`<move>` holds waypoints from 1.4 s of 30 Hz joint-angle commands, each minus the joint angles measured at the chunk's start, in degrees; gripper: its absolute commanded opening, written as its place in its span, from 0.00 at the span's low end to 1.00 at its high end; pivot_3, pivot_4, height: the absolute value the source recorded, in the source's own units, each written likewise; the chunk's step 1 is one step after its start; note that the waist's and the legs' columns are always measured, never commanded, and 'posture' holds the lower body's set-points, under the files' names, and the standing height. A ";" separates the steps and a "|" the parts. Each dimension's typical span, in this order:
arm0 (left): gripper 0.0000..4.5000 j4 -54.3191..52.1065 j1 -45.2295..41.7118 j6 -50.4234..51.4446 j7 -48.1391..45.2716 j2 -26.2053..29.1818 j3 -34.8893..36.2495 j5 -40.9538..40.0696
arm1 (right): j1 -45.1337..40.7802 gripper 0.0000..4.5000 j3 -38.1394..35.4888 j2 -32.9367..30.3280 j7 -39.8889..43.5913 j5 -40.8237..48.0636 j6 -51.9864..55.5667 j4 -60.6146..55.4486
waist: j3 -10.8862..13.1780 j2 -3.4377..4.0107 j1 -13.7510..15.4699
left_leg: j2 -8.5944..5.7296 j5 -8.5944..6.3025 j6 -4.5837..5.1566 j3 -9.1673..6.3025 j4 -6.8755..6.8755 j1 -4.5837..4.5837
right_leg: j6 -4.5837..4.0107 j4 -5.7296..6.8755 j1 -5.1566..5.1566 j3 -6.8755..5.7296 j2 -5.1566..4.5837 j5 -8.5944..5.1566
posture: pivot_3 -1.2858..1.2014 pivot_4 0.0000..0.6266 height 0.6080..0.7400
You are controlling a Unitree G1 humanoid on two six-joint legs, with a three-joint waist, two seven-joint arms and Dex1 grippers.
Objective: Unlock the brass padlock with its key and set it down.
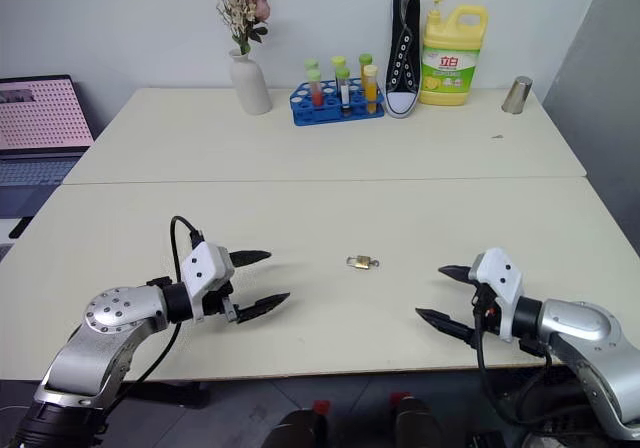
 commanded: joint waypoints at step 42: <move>0.87 64.07 -43.57 -25.37 -16.15 -22.30 -21.02 19.41 | -2.20 1.00 -4.81 6.12 -21.03 14.18 25.96 -16.03 | 0.06 -0.21 0.10 | -0.58 -0.05 0.09 -0.17 0.05 0.03 | 0.09 -0.12 0.18 -0.08 -0.06 0.02 | 0.52 0.24 1.00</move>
